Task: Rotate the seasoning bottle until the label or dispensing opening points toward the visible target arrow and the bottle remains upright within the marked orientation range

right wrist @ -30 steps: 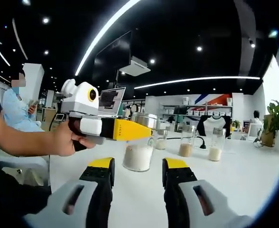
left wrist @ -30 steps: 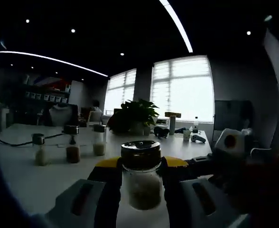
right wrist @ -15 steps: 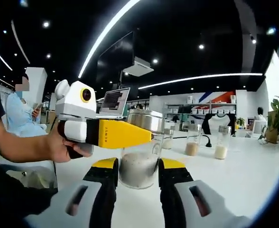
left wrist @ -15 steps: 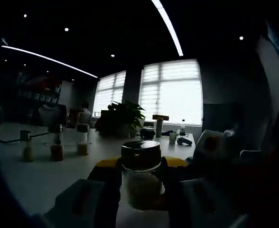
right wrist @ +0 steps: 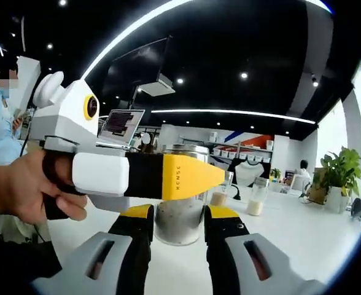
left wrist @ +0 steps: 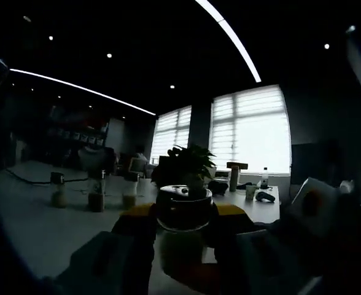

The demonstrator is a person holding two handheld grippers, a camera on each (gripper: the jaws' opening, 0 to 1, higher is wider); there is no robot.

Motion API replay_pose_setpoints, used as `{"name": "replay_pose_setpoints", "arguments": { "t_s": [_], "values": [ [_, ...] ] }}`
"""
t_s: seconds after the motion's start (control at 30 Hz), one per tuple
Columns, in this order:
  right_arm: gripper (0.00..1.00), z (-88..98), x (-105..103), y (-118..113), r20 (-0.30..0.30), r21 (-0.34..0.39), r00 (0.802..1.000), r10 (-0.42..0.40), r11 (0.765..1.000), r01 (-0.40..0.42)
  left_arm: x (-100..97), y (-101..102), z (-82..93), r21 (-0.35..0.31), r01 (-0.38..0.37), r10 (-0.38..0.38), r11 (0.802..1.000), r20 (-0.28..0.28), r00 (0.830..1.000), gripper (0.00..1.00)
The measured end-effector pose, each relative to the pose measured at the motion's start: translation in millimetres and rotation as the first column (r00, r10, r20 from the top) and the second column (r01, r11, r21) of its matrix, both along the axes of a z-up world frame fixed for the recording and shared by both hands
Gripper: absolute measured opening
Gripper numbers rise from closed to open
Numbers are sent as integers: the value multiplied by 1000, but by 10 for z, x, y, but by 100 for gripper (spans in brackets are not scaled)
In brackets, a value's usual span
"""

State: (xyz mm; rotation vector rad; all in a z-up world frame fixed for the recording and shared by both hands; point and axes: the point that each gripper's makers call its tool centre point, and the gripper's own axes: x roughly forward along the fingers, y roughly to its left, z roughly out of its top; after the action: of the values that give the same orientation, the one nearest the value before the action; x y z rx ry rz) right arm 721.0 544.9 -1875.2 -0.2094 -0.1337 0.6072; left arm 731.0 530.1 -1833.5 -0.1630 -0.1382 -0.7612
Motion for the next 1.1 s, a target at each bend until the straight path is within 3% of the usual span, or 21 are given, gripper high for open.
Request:
{"name": "replay_pose_setpoints", "arguments": {
  "t_s": [0.07, 0.17, 0.27, 0.37, 0.43, 0.57, 0.67, 0.83, 0.97, 1.1],
  "values": [
    [31, 4, 3, 15, 3, 9, 999, 45, 999, -45, -9, 17, -3, 15, 12, -12, 1000, 6, 1000, 37],
    [32, 61, -48, 77, 12, 61, 985, 174, 983, -174, -83, 17, 28, 9, 111, -111, 994, 8, 994, 37],
    [32, 71, -97, 83, 2, 61, 966, 258, 964, -258, -149, 12, 58, -41, 196, -196, 980, -5, 981, 37],
    [33, 63, -170, 105, -14, 66, 942, 335, 940, -334, -249, -33, 52, -28, 283, -283, 959, 13, 959, 37],
    [33, 57, -202, 111, -20, 57, 932, 361, 931, -359, -313, -59, 45, 10, 327, -328, 945, 41, 944, 37],
    [33, 41, -246, 137, -6, 20, 931, 365, 931, -365, -378, -88, 39, 58, 348, -351, 936, 56, 935, 37],
    [33, 61, -230, 122, 34, -25, 951, 308, 951, -307, -395, -90, 48, 65, 352, -355, 934, 62, 933, 37],
    [33, 93, -88, 31, 43, 9, 990, 136, 991, -136, -287, -88, 91, 44, 202, -205, 978, 88, 975, 37],
    [33, 142, -46, -36, 50, 59, 999, 7, 998, -10, -247, -116, 106, 17, 99, -100, 995, 119, 988, 37],
    [33, 148, -34, -61, 59, 78, 997, -58, 996, 53, -234, -124, 97, 7, 60, -60, 998, 88, 994, 37]
  ]
}}
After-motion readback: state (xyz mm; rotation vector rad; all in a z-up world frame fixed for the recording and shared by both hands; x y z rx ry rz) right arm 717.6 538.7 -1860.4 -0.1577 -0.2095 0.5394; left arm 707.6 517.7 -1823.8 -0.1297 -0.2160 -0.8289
